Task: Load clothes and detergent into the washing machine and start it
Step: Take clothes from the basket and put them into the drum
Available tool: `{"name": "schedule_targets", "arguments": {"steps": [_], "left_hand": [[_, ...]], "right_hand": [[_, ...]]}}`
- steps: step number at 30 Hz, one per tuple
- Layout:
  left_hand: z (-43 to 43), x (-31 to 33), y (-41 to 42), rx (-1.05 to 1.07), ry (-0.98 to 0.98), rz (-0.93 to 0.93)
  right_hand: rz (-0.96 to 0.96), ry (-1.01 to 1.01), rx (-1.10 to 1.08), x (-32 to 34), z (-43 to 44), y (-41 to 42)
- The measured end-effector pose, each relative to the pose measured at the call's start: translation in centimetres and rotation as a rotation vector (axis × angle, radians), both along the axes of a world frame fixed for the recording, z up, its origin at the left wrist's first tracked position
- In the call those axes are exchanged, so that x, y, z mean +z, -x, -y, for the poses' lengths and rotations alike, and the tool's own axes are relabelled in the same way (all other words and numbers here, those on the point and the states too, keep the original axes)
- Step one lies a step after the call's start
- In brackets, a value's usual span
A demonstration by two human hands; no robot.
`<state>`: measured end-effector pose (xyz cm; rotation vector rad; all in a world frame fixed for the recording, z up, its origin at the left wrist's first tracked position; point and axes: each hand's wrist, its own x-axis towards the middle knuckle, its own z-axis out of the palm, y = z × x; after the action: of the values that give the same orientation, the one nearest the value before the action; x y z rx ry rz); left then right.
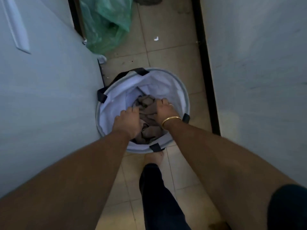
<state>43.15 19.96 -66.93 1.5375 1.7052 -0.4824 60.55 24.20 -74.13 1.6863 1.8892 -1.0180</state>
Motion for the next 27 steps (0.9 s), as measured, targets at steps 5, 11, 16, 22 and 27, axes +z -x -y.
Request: {"name": "schedule_targets", "arguments": {"steps": [5, 11, 16, 22, 27], "left_hand": [[1.9, -4.3, 1.0, 0.024, 0.11, -0.027], [0.7, -4.6, 0.1, 0.184, 0.123, 0.044], [-0.1, -1.5, -0.7, 0.563, 0.04, 0.126], [-1.0, 8.5, -2.4, 0.939, -0.017, 0.351], [-1.0, 19.7, -3.2, 1.286, 0.201, 0.741]], "right_hand": [[-0.052, 0.207, -0.137, -5.9, -0.3, 2.8], [-0.104, 0.113, -0.143, -5.0, 0.2, 4.0], [-0.147, 0.037, -0.217, 2.4, -0.7, 1.8], [-0.19, -0.009, -0.27, 16.9, -2.4, -1.9], [-0.465, -0.014, -0.645, 31.0, -2.7, -2.8]]}}
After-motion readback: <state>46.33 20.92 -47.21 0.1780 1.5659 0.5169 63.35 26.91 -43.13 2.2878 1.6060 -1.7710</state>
